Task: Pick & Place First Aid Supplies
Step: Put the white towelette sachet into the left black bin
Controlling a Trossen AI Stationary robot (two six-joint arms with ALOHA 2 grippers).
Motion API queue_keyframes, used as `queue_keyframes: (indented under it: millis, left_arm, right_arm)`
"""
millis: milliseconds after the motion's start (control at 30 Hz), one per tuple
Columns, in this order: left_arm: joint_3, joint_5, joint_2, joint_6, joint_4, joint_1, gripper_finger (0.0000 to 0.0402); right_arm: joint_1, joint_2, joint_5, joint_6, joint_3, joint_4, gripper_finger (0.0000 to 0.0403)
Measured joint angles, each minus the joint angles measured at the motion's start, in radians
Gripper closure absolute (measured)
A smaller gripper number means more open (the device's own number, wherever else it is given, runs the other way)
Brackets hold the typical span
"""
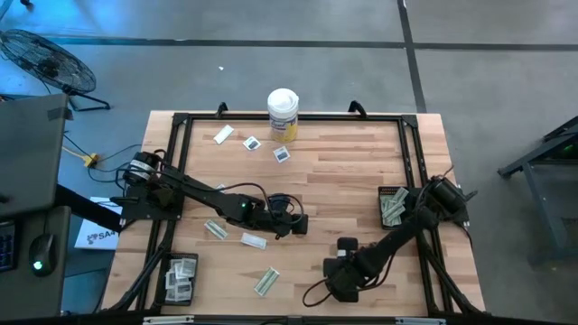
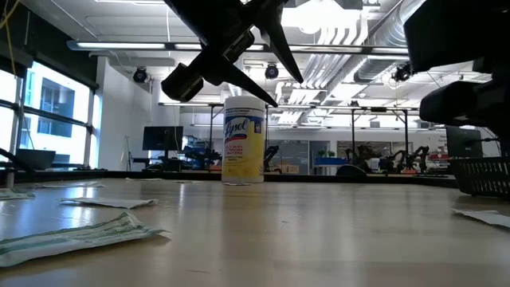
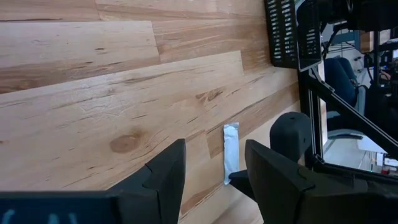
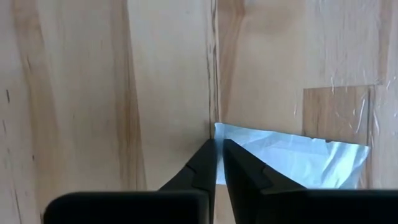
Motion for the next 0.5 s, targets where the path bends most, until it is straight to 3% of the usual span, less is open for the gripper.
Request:
queue_keyframes:
  millis: [233, 500]
  left_arm:
    - [0.0, 0.0, 0.0, 0.0, 0.0, 0.0, 0.0238]
    - [0.0, 0.0, 0.0, 0.0, 0.001, 0.0, 0.0238]
  right_arm:
    - [-0.012, 0.004, 0.006, 0.026, 0.0, -0.009, 0.04]
    - [0.032, -0.085, 0.128, 0.027, -0.004, -0.072, 0.0402]
